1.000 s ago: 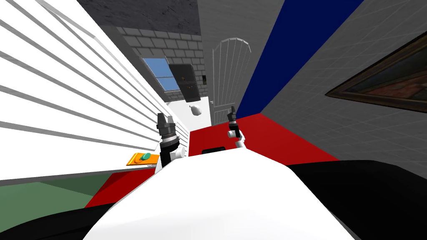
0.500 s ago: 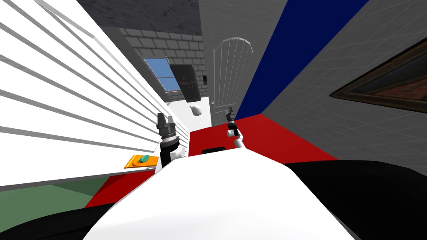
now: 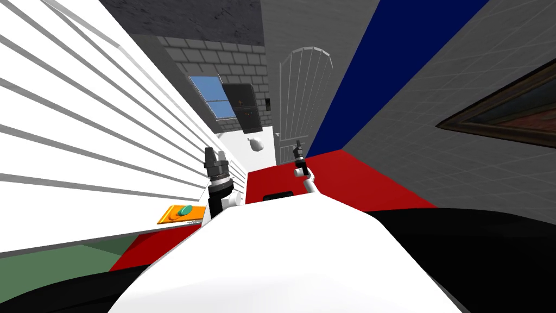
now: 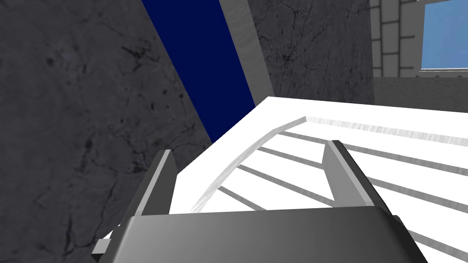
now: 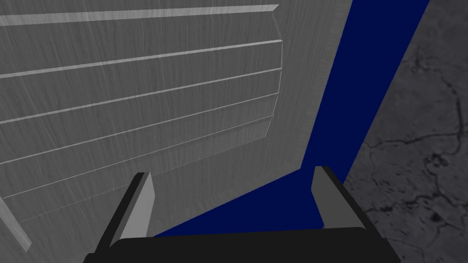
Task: Pull the door open
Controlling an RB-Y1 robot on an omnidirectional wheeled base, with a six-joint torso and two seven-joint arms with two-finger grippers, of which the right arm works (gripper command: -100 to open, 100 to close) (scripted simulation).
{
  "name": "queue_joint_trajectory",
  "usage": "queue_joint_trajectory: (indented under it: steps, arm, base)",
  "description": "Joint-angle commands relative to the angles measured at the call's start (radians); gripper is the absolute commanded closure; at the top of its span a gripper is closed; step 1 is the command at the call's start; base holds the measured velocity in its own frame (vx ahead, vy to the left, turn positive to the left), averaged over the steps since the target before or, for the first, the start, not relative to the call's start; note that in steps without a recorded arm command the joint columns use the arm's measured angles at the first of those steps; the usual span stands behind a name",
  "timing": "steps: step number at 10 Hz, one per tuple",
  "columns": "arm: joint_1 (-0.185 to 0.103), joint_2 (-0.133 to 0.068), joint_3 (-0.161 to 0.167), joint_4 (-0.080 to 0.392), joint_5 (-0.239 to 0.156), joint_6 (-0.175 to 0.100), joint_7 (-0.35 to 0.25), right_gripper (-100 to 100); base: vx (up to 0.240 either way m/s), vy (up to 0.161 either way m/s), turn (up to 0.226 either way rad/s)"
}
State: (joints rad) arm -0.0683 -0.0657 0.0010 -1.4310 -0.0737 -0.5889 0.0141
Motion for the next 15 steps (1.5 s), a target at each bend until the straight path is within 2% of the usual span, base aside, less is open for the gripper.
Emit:
queue_joint_trajectory:
  steps: [1,2,3,4,5,6,7,8,9,10,11,14,15]
  arm:
    - [-0.035,-0.001,-0.003,0.050,-0.006,0.003,0.005,-100]
    - [-0.035,-0.001,-0.003,0.076,-0.006,0.003,0.005,-100]
    - [-0.062,-0.001,-0.006,0.104,-0.011,0.006,0.009,-100]
    - [-0.062,-0.001,-0.006,0.125,-0.011,0.006,0.009,-100]
    - [-0.062,-0.001,-0.006,0.125,-0.011,0.006,0.009,-100]
    - [-0.089,-0.001,-0.009,0.167,-0.015,0.008,0.012,-100]
    - [-0.089,-0.001,-0.009,0.173,-0.015,0.008,0.012,-100]
    - [-0.115,0.000,-0.011,0.207,-0.019,0.011,0.015,-100]
    - [-0.115,0.000,-0.011,0.221,-0.019,0.011,0.015,-100]
    - [-0.141,0.000,-0.014,0.255,-0.024,0.014,0.019,-100]
    - [-0.141,0.000,-0.014,0.268,-0.024,0.014,0.019,-100]
    - [-0.217,0.002,-0.022,0.385,-0.036,0.022,0.028,-100]
    - [-0.217,0.002,-0.022,0.406,-0.036,0.022,0.028,-100]
  base:
    - [0.074,-0.014,0.055]
    - [0.064,-0.006,0.018]
    - [0.062,-0.004,0.021]
    - [0.046,-0.006,0.020]
    - [0.019,0.000,0.000]
    - [0.038,-0.001,0.032]
    - [0.041,-0.007,0.018]
    - [0.054,-0.007,0.026]
    - [0.049,-0.003,0.019]
    - [0.047,0.006,0.031]
    - [0.041,-0.001,0.015]
    - [0.077,-0.010,0.043]
    - [0.081,-0.012,0.011]
